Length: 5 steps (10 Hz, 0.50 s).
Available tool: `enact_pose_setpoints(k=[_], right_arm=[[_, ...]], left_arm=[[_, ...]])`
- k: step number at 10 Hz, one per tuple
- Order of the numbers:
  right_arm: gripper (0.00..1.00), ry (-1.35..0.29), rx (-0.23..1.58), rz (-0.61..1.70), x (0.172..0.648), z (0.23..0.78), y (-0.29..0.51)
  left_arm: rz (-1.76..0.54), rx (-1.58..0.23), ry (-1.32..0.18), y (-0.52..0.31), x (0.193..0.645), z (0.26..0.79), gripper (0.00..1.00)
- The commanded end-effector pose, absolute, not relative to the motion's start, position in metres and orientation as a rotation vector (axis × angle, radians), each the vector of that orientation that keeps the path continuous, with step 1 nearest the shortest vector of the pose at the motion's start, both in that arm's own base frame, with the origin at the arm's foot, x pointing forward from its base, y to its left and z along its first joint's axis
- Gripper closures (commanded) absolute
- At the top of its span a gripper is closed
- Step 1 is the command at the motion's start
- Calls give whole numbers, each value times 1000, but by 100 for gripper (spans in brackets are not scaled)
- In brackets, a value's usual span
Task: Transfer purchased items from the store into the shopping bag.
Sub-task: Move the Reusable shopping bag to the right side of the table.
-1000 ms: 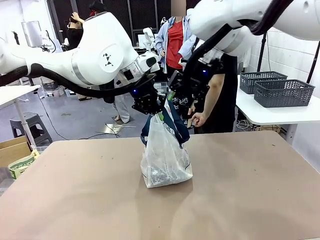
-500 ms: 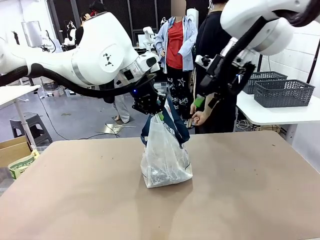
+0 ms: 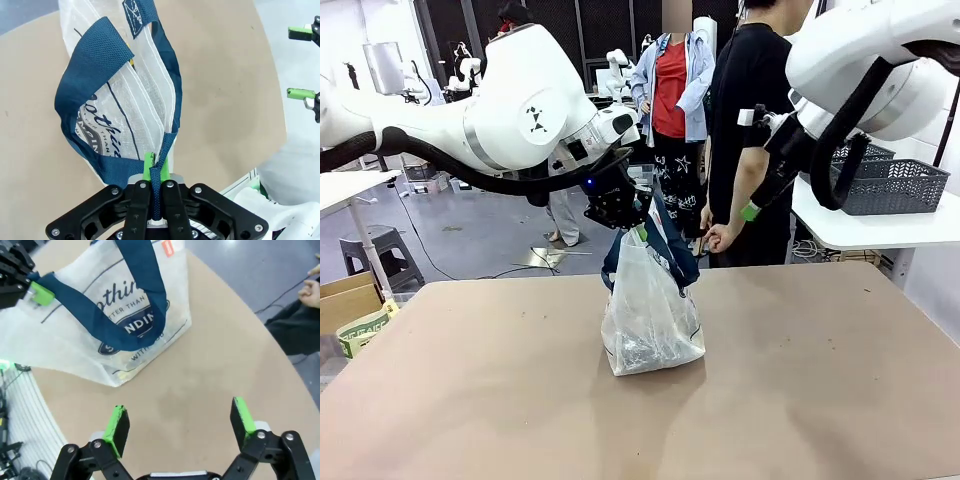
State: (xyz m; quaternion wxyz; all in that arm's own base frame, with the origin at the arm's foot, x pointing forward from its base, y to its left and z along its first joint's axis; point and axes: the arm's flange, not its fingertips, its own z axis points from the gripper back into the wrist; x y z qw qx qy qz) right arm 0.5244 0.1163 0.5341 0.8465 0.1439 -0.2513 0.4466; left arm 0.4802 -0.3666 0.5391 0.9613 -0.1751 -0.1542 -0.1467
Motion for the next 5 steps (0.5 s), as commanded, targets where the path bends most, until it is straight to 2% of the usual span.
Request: enact_pose_setpoints(k=[1,5], right_arm=[[0,-499,316,918,524,543,125],[0,-499,316,918,524,543,125]], left_arm=[[-308,-367,-313,-364,479,541,100],[-308,-367,-313,-364,479,541,100]])
